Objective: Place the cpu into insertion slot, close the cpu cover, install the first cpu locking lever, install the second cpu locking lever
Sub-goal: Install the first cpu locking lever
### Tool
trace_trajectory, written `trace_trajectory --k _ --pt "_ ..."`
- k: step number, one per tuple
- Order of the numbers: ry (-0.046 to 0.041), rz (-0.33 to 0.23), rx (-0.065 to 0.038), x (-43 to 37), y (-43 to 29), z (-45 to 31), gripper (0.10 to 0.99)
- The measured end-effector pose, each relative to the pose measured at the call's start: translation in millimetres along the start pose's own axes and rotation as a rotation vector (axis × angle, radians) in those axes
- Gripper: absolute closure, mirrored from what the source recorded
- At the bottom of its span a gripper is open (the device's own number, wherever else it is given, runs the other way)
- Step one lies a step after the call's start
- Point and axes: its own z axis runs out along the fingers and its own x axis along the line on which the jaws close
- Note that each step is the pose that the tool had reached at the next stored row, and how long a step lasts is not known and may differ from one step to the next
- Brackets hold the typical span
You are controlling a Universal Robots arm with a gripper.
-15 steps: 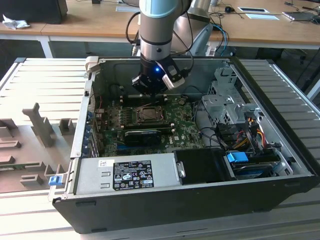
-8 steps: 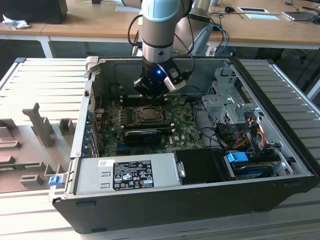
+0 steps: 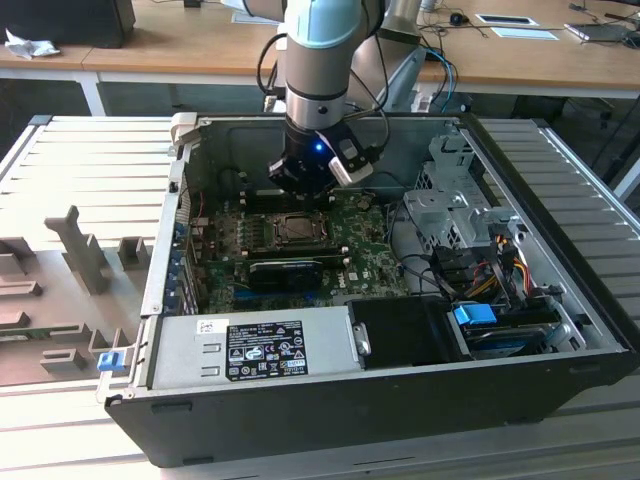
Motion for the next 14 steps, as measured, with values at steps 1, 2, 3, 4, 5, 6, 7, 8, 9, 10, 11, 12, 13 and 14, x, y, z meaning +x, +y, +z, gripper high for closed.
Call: trace_trajectory --k 1,2,3,4,5,6,7,8,9,10,11,12,13,14 --pt "0.0003 0.000 0.002 -0.1 0.0 0.3 0.980" --pt "0.0007 0.000 0.006 -0.2 -0.2 0.8 0.980" --pt "0.0013 0.000 0.012 -0.3 -0.3 1.8 0.980" --pt "0.0013 0.000 0.013 -0.3 -0.3 2.8 0.980" --pt "0.0014 0.000 0.013 -0.3 -0.4 3.2 0.980" --pt "0.0015 0.000 0.013 -0.3 -0.5 3.8 0.980" --pt "0.0015 0.000 0.013 -0.3 -0.5 4.1 0.980" --pt "0.0015 0.000 0.014 -0.2 -0.5 4.1 0.980" --pt "0.0016 0.000 0.014 -0.2 -0.5 4.1 0.980" --pt "0.0015 0.000 0.013 -0.3 -0.5 3.9 0.980" --pt "0.0010 0.000 0.013 -0.3 -0.2 1.7 0.980" --pt "0.0011 0.000 0.013 -0.4 0.0 -0.5 0.980" --pt "0.0014 0.000 0.013 -0.4 0.3 -3.5 0.980" --pt "0.0013 0.000 0.013 -0.5 0.8 -7.2 0.980"
